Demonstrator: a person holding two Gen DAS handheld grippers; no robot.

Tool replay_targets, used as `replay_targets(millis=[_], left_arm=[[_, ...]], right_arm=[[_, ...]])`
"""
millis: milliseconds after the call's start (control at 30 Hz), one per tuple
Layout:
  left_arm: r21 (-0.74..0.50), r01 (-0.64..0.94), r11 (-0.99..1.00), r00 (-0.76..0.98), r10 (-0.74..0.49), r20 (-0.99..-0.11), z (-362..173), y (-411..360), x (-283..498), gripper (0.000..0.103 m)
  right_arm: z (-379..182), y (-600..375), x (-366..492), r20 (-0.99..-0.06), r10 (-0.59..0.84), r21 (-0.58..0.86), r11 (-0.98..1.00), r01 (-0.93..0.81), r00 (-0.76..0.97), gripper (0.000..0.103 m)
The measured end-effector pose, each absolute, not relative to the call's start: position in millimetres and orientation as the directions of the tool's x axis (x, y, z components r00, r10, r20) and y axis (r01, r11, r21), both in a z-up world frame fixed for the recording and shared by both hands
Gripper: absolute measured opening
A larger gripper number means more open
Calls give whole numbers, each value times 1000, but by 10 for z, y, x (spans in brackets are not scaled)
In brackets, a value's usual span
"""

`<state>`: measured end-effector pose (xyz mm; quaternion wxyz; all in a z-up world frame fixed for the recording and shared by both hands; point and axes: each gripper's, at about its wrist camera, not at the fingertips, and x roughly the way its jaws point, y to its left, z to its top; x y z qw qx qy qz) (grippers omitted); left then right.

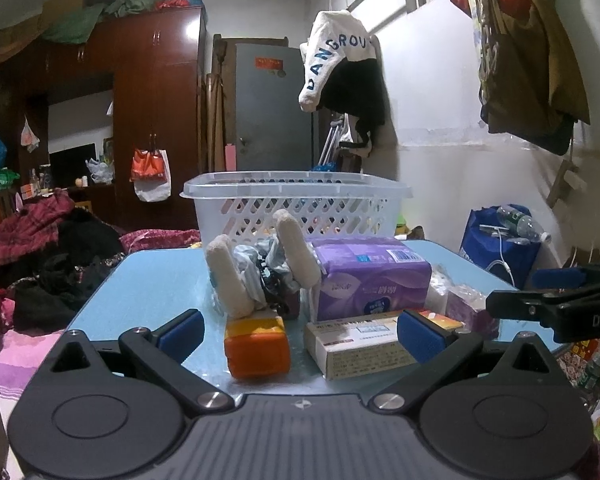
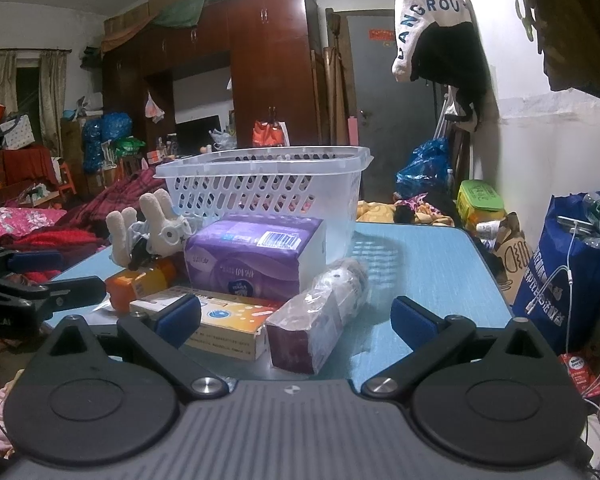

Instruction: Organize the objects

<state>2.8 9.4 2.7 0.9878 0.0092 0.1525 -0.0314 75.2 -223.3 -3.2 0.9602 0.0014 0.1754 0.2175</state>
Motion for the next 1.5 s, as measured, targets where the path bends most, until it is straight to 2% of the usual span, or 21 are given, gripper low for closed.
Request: replay_targets(millis=[167,267,300,433,533,567,633,700,867,967,1200,1267,1300,1333,1367,1500], left_arm=[[-2,64,998,968,-63,-242,108,213,34,103],[-26,40,999,986,-43,-162,188,417,135,103],[-21,18,1000,985,-22,-172,204,481,187,103],[-58,-77,995,979,65,-191,237,864,384,103],[-115,-33,993,980,10,-198,218,1042,514,100],[-118,-20,993,979,-5,-204,212,1057,557,94],[-118,21,993,974,-47,-220,180,1039,637,90],[-118,50,992,967,-78,-243,127,991,715,79],[-122,64,990,958,-96,-269,34,966,805,57],[-110,75,991,958,-102,-268,0,935,805,53],[-103,88,991,961,-112,-255,-41,925,787,51],[-105,95,990,958,-119,-260,-55,922,810,50],[-105,101,989,957,-125,-263,-63,912,822,42],[-104,104,989,956,-129,-264,-67,905,828,36],[-106,109,988,956,-134,-262,-72,901,825,23],[-100,119,988,961,-140,-239,-46,875,784,19]], right_arm=[[73,-2202,783,-298,424,62,903,-426,855,103],[189,-2161,846,-209,434,72,901,-429,876,103],[235,-2114,892,-186,431,68,902,-426,883,103],[345,-1871,1162,-245,539,114,842,-528,806,103],[371,-1555,1304,-276,538,65,837,-543,796,103],[371,-1438,1336,-281,539,29,832,-554,795,103],[348,-1300,1396,-295,545,6,823,-568,785,101],[320,-1183,1449,-320,555,-4,809,-587,767,87],[277,-1119,1416,-327,564,-41,793,-608,758,68],[288,-1098,1373,-336,565,-70,782,-619,753,58],[272,-1039,1369,-329,573,-107,767,-633,751,55],[268,-981,1370,-338,569,-126,762,-635,750,46],[257,-971,1373,-347,570,-130,757,-640,745,35],[243,-961,1370,-357,574,-129,751,-648,737,29],[236,-957,1364,-361,577,-130,747,-652,733,21],[264,-968,1287,-334,573,-168,746,-645,749,16]])
